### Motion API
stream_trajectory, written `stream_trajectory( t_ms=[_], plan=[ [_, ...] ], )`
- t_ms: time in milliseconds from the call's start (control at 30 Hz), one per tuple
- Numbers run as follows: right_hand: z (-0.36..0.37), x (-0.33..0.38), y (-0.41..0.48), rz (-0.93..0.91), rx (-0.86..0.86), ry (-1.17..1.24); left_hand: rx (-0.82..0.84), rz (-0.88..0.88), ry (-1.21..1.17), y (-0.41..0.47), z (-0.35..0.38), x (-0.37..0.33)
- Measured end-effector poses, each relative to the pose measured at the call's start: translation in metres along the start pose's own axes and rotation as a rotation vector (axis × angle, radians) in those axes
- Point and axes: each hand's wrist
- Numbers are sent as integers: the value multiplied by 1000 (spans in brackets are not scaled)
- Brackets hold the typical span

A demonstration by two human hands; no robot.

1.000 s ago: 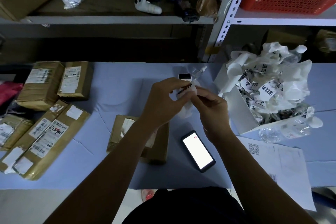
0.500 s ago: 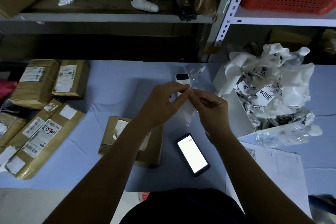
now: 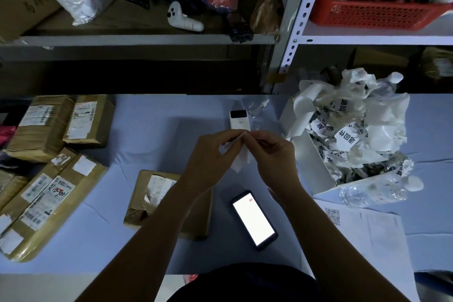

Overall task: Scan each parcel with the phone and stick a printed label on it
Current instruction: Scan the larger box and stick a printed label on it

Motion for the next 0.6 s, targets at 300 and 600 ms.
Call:
stream_trajectory(
  t_ms=[300,600],
  plan=[
    [-2,-6,0,-82,17,-168,-36,-55,-71,1,-3,9],
    [-2,-41,7,157,-115,-447,-451,-122,-28,0,-16,12]
  ],
)
Point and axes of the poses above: each hand's wrist, its own y-axis towards the middle knuckle, its own z-axis out of the palm, x = y × z, and after that the axes turned 12 degrees about -x, right-handed
